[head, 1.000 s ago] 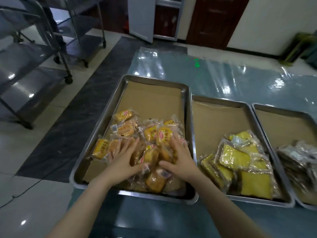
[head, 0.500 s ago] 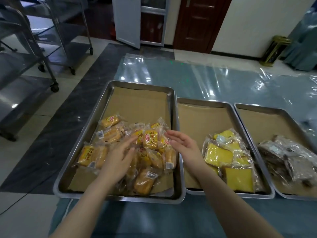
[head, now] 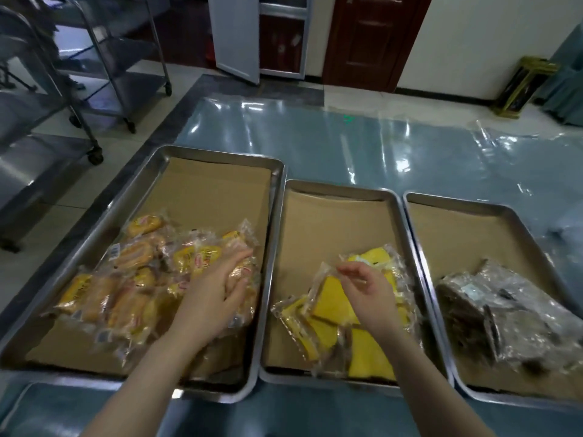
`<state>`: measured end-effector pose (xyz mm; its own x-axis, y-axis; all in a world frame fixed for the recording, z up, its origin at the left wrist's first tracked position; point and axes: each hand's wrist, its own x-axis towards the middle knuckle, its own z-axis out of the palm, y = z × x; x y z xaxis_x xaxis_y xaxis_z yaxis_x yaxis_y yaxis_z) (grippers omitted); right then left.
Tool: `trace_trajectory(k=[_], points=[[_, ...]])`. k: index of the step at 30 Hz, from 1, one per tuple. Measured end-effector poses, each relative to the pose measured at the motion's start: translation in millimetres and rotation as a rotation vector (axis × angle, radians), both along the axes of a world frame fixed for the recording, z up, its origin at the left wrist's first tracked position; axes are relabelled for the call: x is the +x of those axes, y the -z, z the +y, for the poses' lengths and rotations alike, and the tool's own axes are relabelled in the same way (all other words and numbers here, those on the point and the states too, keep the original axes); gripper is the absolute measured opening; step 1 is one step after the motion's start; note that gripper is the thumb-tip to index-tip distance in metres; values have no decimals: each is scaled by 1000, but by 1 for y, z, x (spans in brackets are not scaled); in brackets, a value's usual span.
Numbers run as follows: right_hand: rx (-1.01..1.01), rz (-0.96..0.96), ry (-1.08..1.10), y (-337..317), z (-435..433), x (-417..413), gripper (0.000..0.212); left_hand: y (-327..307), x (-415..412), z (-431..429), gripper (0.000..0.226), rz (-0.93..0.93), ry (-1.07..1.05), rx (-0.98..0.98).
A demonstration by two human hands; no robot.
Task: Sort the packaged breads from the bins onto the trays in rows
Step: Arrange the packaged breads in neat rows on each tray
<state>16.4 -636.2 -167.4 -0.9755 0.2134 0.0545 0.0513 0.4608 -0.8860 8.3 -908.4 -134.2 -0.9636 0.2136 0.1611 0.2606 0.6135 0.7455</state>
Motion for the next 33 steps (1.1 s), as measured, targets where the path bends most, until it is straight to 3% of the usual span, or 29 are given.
trace_trajectory(k=[2,4,7,11,14,18,22,24,27,30,33], points=[[327,-30,-25,8,33,-4,16,6,-1,27,47,-22,-1,12],[610,-130,-145,15,56,-11,36,14,-1,50,46,-49,-19,0],[768,-269,-325,19,67,-24,53,29,-2,81,48,-110,-68,-8],[617,-236,-423,16,71,-40,31,50,-2,112,45,-292,-146,97],[322,-146,-457,13,69,-52,17,63,-3,125,31,-389,-212,123],[144,-34,-411,7,69,-76,23,61,-19,130,12,-374,-392,273],[-6,-142,-366,10,74,-110,36,55,-50,138,10,-315,-523,306],[-45,-119,-296,15,77,-130,31,54,-63,142,18,-254,-528,205],[44,-140,-207,21,78,-169,25,65,-87,141,43,-78,-407,-255],[513,-278,-332,36,75,-195,66,82,-102,130,65,-91,-252,-609],[733,-253,-534,51,63,-200,82,101,-102,122,71,-115,-164,-796]])
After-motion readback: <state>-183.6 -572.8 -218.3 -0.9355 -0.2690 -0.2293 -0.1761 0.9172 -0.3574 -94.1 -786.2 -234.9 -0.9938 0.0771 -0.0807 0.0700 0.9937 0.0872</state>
